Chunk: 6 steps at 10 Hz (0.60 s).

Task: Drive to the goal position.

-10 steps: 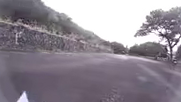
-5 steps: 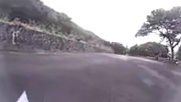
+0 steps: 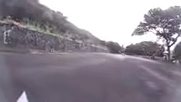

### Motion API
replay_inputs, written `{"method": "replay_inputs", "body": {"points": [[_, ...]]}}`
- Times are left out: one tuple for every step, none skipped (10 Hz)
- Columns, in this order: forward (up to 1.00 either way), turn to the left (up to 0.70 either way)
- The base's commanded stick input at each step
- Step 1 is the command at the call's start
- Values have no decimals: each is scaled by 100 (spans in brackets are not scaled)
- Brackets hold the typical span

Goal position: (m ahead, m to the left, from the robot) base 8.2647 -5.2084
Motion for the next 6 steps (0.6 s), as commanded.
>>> {"method": "replay_inputs", "body": {"points": [[70,0],[70,0],[70,0],[70,0],[70,0],[70,0]]}}
